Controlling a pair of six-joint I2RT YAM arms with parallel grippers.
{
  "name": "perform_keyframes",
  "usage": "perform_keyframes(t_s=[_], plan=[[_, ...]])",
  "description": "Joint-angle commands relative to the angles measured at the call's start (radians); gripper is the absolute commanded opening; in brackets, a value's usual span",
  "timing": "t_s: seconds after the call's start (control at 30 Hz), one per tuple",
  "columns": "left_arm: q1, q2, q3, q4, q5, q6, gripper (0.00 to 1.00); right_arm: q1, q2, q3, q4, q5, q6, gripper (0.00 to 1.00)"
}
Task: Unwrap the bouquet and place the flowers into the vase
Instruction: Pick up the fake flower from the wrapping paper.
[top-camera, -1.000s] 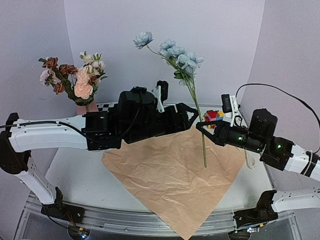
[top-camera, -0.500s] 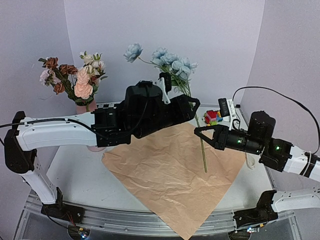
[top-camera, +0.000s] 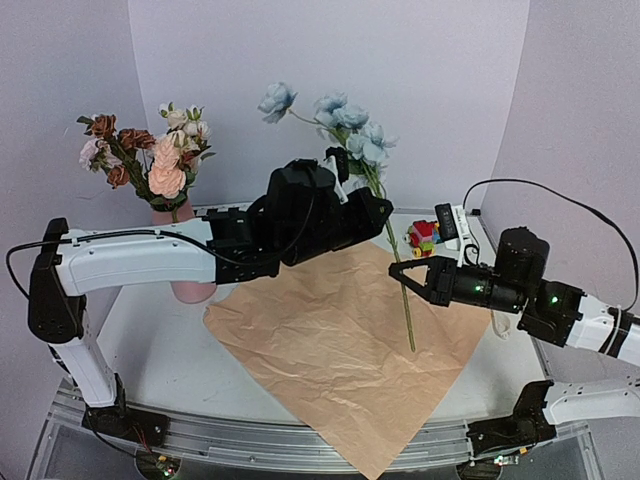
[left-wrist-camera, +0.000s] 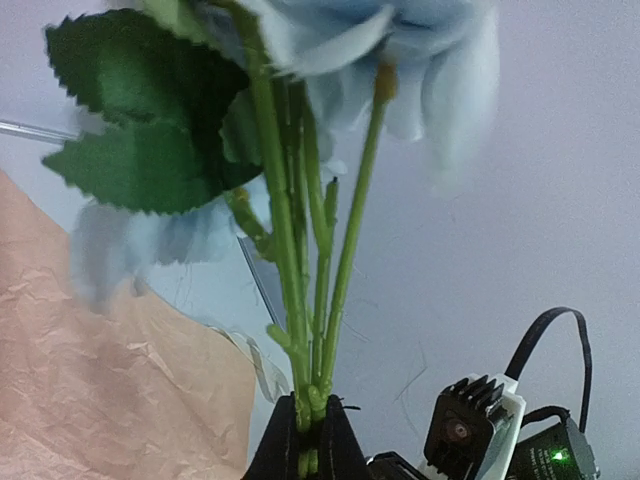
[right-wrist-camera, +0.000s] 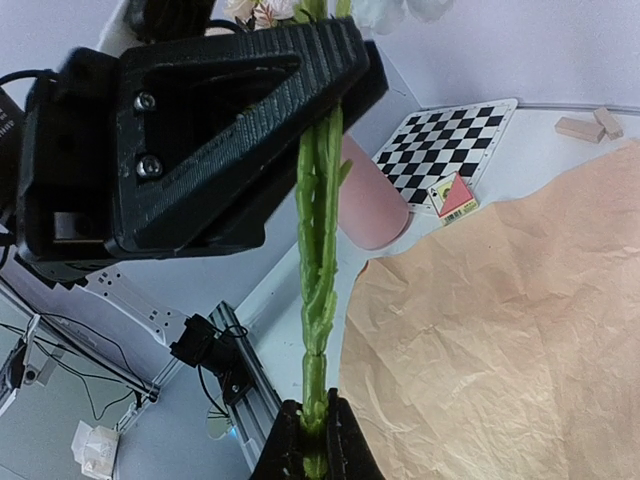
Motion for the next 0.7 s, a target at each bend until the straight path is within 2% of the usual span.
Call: perform_keyframes(t_s=[0.0, 0.07, 0.1, 0.17, 0.27, 0.4, 0.53, 0.67], plan=[[0.018, -0.003, 0.043, 0.008, 0.040, 0.039, 0.00, 0.000, -0.023, -0.005, 0.068, -0.017, -0.018, 0.16], [0.025, -0.026, 0.020, 0.002, 0.047, 0.068, 0.00, 0.001, -0.032, -0.012, 0.055, -0.002, -0.025, 0.39], [0.025, -0.037, 0.008, -0.003, 0.049, 0.093, 0.00, 0.000, -0.040, -0.017, 0.045, 0.011, -0.030, 0.55], [0.024, -0.074, -0.026, -0.022, 0.047, 0.145, 0.00, 0.000, -0.054, -0.028, 0.031, 0.028, -0.040, 0.68], [0.025, -0.147, -0.093, -0.070, 0.030, 0.201, 0.00, 0.000, -0.075, -0.039, 0.001, 0.050, -0.054, 0.75], [0.024, -0.276, -0.164, -0.182, -0.047, 0.279, 0.00, -0.001, -0.102, -0.046, -0.040, 0.076, -0.071, 0.78], [0.025, -0.392, -0.137, -0.360, -0.216, 0.358, 0.00, 0.000, -0.115, -0.050, -0.067, 0.094, -0.086, 0.79], [0.025, -0.495, -0.093, -0.409, -0.299, 0.469, 0.00, 0.000, -0.114, -0.051, -0.072, 0.106, -0.091, 0.79]])
